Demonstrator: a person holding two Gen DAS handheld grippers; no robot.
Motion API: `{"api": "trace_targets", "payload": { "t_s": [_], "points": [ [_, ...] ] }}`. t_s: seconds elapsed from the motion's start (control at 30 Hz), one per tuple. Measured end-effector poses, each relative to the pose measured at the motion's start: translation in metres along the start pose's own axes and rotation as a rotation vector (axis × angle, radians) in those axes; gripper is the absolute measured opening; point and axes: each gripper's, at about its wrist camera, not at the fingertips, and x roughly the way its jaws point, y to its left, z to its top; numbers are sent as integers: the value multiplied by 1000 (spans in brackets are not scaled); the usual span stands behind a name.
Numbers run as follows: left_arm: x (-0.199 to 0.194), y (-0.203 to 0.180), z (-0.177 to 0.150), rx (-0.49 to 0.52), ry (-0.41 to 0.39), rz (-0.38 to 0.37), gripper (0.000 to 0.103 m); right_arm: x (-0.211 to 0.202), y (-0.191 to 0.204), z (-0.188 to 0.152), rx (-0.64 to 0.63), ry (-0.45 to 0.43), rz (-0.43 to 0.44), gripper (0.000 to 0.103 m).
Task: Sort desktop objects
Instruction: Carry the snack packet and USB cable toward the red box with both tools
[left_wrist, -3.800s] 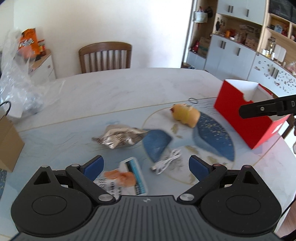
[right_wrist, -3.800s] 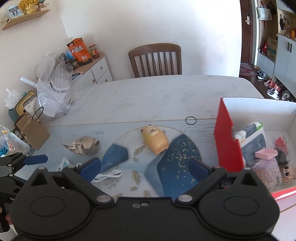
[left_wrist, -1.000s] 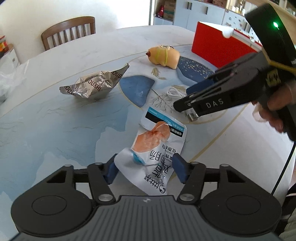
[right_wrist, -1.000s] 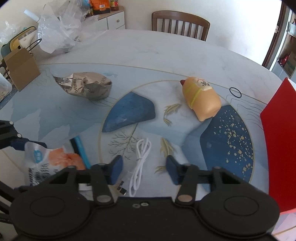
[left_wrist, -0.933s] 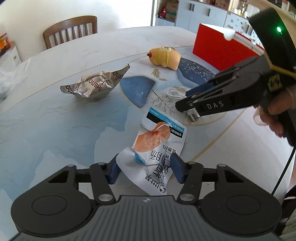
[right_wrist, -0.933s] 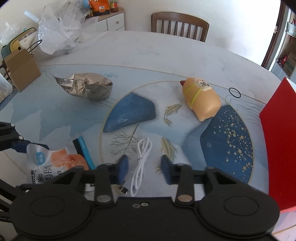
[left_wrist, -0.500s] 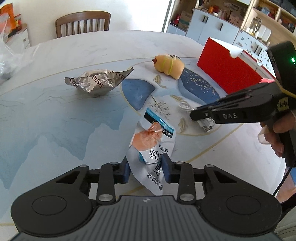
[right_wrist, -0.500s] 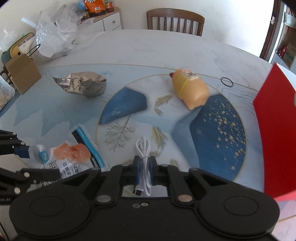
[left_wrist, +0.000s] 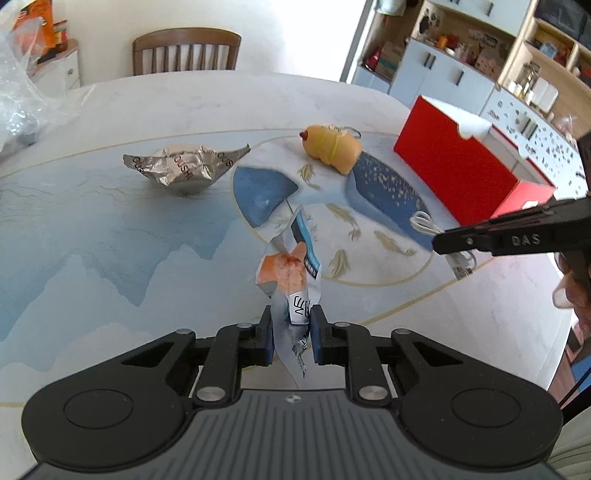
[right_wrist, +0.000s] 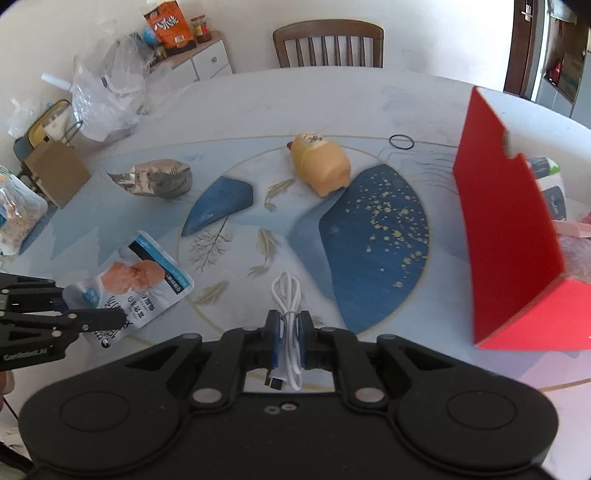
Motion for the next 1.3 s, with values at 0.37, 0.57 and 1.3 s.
{"api": "trace_targets", "payload": {
  "t_s": [0.37, 0.57, 1.3],
  "points": [
    [-20, -22, 13, -46, -89, 19, 17, -45, -22, 11, 13, -78, 53, 9],
    [-29, -40, 22, -60, -130, 14, 17, -65, -40, 16, 32, -119, 71, 9],
    [-36, -120, 72, 1, -235, -25, 17, -120, -121, 37, 78, -251, 68, 9]
  ]
}}
